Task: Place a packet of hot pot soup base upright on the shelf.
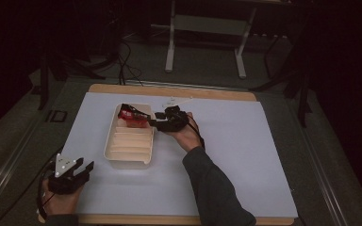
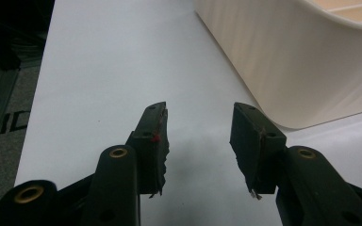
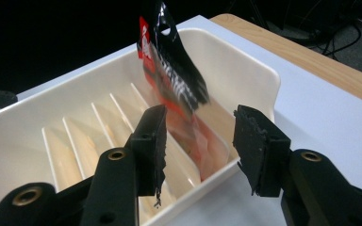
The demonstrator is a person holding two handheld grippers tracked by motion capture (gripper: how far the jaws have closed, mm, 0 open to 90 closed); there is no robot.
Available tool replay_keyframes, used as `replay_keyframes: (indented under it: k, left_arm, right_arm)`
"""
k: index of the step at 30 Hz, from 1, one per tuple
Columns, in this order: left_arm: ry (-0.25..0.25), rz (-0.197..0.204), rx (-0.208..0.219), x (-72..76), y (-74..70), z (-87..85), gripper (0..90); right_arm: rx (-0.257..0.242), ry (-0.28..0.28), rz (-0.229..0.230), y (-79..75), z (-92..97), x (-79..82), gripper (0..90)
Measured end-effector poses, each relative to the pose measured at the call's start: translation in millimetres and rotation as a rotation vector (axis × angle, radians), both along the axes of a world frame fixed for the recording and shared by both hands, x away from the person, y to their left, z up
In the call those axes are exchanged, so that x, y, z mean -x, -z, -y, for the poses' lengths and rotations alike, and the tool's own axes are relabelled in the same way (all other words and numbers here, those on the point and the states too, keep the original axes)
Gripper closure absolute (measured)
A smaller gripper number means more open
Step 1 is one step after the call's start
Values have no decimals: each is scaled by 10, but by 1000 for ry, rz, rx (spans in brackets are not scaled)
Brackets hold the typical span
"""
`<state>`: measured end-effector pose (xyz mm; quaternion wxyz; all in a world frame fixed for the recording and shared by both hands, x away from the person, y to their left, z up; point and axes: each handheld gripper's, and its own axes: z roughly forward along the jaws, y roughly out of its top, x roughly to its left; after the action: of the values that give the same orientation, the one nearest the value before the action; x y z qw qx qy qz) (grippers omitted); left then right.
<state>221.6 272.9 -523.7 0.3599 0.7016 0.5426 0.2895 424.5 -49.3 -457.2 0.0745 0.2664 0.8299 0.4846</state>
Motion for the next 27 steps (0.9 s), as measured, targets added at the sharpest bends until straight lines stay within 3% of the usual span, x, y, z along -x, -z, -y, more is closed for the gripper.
replay_keyframes:
  k: [9,21,27]
  left_arm:
    - [-4,2,1,14,-6,-15,565]
    - [-6,-2,8,7,5,-25,564]
    - [-7,-10,13,-4,24,-33,562]
  right_arm:
    - [54,16,-16,20,107,120,530]
    - [164,49,-38,197,346,324,512]
    - [212,69,-27,299,515,476,498]
